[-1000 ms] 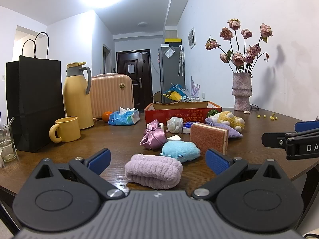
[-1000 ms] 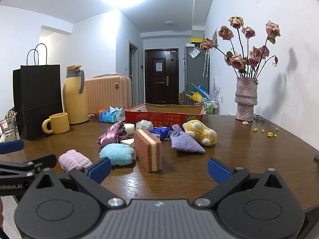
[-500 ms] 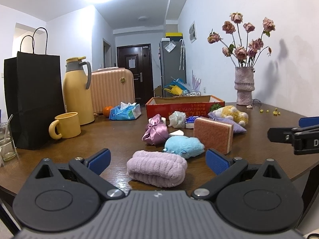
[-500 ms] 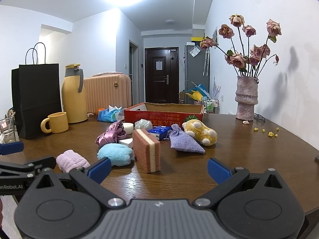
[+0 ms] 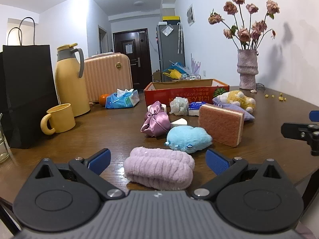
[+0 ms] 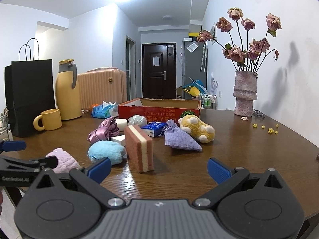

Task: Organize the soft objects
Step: 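Grasp the pink towel roll with the left tool while the right tool grasps the sponge block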

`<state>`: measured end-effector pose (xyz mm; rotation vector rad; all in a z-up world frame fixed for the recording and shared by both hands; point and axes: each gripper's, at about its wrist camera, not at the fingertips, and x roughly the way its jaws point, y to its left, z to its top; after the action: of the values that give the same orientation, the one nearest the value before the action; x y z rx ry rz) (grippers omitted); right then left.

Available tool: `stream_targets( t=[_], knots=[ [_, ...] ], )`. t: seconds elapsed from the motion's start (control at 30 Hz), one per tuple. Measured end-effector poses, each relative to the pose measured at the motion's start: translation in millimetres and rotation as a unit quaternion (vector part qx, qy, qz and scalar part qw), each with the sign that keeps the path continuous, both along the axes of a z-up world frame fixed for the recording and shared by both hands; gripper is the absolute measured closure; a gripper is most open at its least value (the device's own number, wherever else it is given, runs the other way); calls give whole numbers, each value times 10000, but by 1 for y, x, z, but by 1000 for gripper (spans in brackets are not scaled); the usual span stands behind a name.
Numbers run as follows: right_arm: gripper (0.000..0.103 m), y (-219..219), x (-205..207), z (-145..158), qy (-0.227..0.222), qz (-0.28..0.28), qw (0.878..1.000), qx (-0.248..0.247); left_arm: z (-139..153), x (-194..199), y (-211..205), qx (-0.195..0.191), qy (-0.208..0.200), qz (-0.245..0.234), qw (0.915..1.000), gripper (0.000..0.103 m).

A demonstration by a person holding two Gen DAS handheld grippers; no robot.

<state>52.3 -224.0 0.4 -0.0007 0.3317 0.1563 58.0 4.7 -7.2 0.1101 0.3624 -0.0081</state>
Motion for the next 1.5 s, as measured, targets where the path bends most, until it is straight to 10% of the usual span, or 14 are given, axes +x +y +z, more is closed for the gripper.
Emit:
stream_targets(
  t=[1.1,1.5],
  knots=[
    [0,20,77,-10,338,306,9986,-251,-43,103,10,-254,1148,213,9928,2],
    [0,34,112,-16,495,494,9971,-293,-35,100,23,-670,951,-38,9932,65]
  ],
)
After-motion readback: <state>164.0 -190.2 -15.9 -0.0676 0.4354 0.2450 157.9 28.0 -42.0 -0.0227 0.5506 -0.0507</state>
